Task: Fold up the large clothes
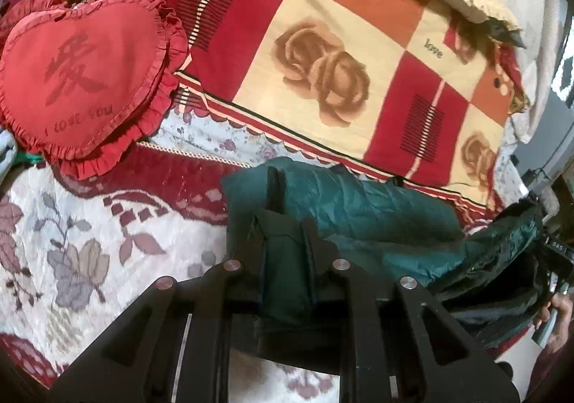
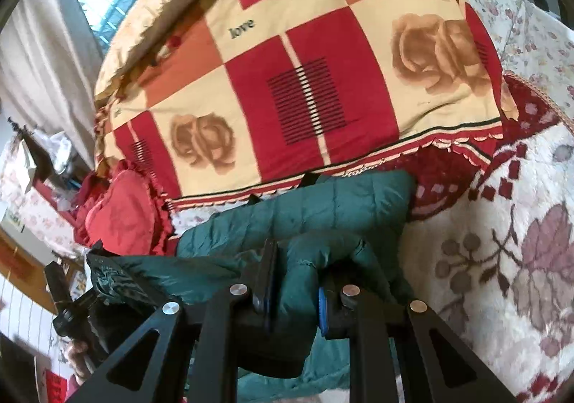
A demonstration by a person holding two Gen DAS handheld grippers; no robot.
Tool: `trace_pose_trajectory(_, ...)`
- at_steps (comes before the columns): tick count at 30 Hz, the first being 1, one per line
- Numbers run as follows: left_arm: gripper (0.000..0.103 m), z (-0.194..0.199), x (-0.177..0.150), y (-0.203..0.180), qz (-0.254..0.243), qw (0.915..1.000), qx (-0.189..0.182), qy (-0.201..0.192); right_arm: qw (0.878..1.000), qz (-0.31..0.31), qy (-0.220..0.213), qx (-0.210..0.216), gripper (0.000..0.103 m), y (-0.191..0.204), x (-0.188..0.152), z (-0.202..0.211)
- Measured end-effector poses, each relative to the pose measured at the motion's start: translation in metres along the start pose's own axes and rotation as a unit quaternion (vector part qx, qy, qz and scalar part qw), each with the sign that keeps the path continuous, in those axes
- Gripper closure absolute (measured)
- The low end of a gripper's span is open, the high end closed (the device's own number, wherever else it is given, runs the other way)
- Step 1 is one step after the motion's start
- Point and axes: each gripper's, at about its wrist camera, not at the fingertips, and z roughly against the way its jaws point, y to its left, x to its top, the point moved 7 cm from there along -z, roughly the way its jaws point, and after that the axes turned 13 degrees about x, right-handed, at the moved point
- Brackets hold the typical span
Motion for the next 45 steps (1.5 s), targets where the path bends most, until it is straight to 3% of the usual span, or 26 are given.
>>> trace_pose_trajectory(14, 0.087, -0.095, 0.031, -0.016, 0.001, 0.9984, 0.051, 0.023, 0.998, -0.043, 0.013, -0.054, 0.086, -0.073, 0.035, -0.065)
trace_pose_trajectory(25, 0.087, -0.147, 0.037, -0.022, 0.015, 0.9955, 0.074, 0.056, 0.993, -0.106, 0.008, -0.048, 0.085, -0.112, 0.035, -0.105)
trace_pose_trajectory(29, 0.084, -0.147, 0.038, -0.017, 0.037, 0.9952, 0.048, 0.077, 0.996, -0.074, 0.011, -0.056, 0.078, -0.096, 0.039, -0.087)
trace_pose_trajectory(33, 0.074, -0.131, 0.045, -0.013, 0.059, 0.9946, 0.000, 0.086, 0.997, -0.037, 0.008, -0.070, 0.067, -0.071, 0.043, -0.070)
trace_pose_trajectory(35, 0.062, -0.119, 0.049, -0.011, 0.068, 0.9944, -0.020, 0.079, 0.996, -0.005, 0.020, -0.089, 0.056, -0.060, 0.045, -0.069)
trace_pose_trajectory(36, 0.047, -0.116, 0.050, -0.010, 0.069, 0.9945, -0.022, 0.076, 0.995, 0.001, 0.021, -0.097, 0.044, -0.058, 0.046, -0.069)
trace_pose_trajectory(37, 0.039, -0.109, 0.053, -0.008, 0.070, 0.9952, -0.021, 0.065, 0.994, 0.003, 0.012, -0.107, 0.025, -0.055, 0.050, -0.066)
trace_pose_trajectory(38, 0.032, -0.103, 0.057, -0.006, 0.076, 0.9954, -0.024, 0.053, 0.994, 0.002, -0.002, -0.107, 0.018, -0.053, 0.053, -0.061)
trace_pose_trajectory(41, 0.032, -0.091, 0.063, 0.002, 0.095, 0.9938, -0.036, 0.044, 0.996, -0.018, -0.036, -0.085, 0.016, -0.044, 0.063, -0.044)
trace_pose_trajectory(45, 0.032, -0.074, 0.060, 0.000, 0.074, 0.9963, -0.034, 0.027, 0.997, 0.038, -0.007, -0.061, 0.015, -0.004, 0.047, -0.048)
